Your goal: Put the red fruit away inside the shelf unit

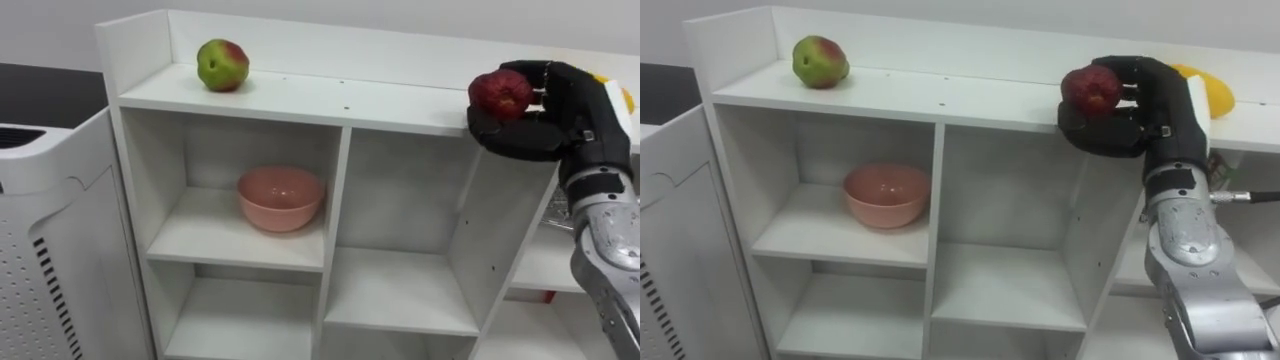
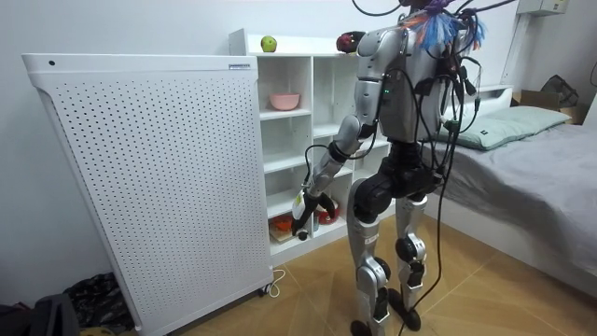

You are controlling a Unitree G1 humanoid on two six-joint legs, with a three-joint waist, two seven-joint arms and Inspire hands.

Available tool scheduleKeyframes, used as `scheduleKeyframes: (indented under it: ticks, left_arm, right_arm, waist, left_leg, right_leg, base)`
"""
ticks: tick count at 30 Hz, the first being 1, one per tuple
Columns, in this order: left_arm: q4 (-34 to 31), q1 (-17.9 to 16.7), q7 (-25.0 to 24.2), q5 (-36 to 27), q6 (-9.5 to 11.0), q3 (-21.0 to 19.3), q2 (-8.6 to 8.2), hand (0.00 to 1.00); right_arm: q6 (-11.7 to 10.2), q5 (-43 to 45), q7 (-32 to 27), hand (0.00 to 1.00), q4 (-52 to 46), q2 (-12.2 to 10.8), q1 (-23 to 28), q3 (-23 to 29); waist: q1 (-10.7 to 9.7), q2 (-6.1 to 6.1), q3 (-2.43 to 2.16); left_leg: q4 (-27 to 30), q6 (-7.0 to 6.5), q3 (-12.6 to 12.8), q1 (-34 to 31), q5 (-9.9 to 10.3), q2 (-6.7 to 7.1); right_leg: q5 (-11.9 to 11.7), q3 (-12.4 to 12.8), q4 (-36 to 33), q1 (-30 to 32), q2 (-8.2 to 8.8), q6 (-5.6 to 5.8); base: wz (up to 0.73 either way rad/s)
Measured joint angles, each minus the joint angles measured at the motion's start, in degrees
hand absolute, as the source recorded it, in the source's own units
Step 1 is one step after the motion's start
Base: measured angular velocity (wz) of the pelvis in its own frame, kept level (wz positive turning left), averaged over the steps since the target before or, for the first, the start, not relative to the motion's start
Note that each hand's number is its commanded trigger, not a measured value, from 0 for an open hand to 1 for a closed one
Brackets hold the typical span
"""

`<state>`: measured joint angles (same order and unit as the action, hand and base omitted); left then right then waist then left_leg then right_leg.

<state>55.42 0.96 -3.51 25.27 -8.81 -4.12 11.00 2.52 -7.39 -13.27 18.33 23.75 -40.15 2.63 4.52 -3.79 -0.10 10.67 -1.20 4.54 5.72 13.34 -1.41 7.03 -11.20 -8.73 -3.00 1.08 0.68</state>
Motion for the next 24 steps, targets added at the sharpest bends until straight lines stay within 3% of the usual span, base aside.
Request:
scheduleKeyframes:
  ticks: [12,17,24]
  left_arm:
    - [1.9,0.7,0.0,-1.1,0.0,0.0,0.00,0.00]
    - [1.9,1.4,-0.1,-2.1,0.0,0.0,0.04,0.00]
    - [1.8,1.6,0.4,-2.1,0.1,0.9,0.07,0.00]
  right_arm:
    - [1.5,2.0,3.2,1.00,-2.3,-0.1,0.0,-1.5]
    - [2.5,5.5,6.1,1.00,-15.6,-0.5,5.0,-1.7]
    - [2.6,6.4,8.7,1.00,-22.7,-1.8,11.2,-3.4]
  waist:
    - [0.0,0.00,0.03]
    - [-0.3,0.52,-0.15]
    - [-0.2,2.17,-0.46]
  left_leg:
    - [0.1,0.00,-0.1,-0.2,0.0,0.03]
    - [0.1,0.00,0.1,-1.2,0.0,-0.01]
    - [0.1,0.00,0.9,-1.0,0.0,0.07]
  right_leg:
    - [0.0,0.1,0.0,0.2,0.01,0.00]
    - [0.0,0.1,0.0,1.3,-0.04,-0.01]
    - [0.0,1.9,0.0,1.5,-0.06,-0.01]
  base:
    - [0.00]
    - [0.00]
    - [-0.07]
